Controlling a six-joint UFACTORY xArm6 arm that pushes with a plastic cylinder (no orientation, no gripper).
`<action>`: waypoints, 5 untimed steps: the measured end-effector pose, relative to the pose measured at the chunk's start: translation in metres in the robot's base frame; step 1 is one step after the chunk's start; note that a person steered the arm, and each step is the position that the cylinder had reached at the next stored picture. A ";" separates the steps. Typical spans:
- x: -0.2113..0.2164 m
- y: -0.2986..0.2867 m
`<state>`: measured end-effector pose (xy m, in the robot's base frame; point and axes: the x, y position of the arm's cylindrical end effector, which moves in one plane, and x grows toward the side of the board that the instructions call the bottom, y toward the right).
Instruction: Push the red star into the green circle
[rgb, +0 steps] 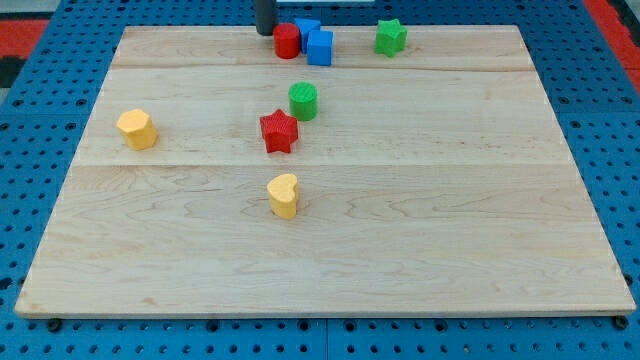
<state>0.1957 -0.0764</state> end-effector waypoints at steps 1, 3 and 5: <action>0.046 -0.003; 0.148 -0.021; 0.231 -0.027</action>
<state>0.4266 -0.1032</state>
